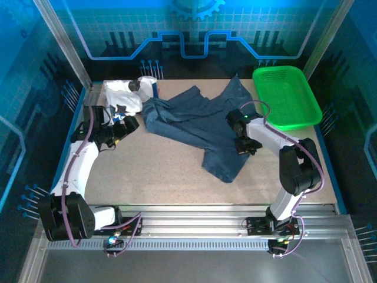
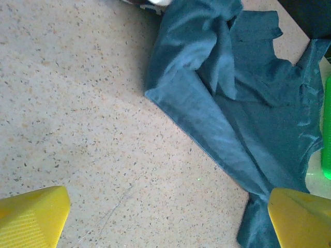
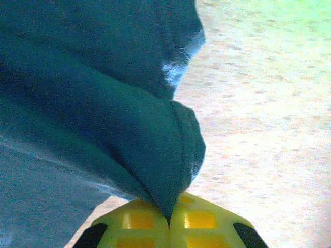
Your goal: Fold and stack the t-shirts
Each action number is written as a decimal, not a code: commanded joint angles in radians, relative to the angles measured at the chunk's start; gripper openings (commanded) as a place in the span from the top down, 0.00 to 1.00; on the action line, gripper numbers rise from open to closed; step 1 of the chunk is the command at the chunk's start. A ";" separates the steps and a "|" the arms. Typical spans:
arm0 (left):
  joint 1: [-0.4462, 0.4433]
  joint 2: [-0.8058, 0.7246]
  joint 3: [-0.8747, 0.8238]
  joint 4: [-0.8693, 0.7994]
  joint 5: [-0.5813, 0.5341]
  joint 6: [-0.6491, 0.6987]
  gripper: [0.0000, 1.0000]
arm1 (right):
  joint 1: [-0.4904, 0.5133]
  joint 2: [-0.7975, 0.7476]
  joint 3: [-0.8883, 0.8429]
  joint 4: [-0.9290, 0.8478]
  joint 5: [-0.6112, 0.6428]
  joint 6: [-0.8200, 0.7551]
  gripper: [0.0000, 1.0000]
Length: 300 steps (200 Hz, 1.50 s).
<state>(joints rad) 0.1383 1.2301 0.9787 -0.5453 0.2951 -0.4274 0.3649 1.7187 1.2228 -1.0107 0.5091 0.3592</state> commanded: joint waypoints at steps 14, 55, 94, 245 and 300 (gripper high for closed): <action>-0.065 0.021 -0.016 0.033 0.010 -0.029 0.01 | -0.054 0.063 0.003 -0.024 0.221 -0.110 0.98; -0.203 0.153 0.063 0.015 -0.043 0.008 0.02 | -0.086 0.152 0.087 -0.002 0.368 -0.137 0.94; -0.273 0.334 0.182 -0.091 -0.115 0.093 0.09 | -0.137 0.120 0.144 0.018 0.247 -0.123 0.52; -0.431 0.856 0.630 -0.277 -0.396 0.367 0.45 | -0.183 -0.497 -0.377 0.254 -0.681 0.204 0.17; -0.440 0.910 0.649 -0.257 -0.487 0.383 0.47 | -0.196 -0.497 -0.432 0.277 -0.694 0.205 0.18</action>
<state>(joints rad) -0.2932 2.1223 1.6020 -0.7906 -0.1265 -0.0715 0.1864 1.2343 0.8223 -0.7616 -0.1474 0.5449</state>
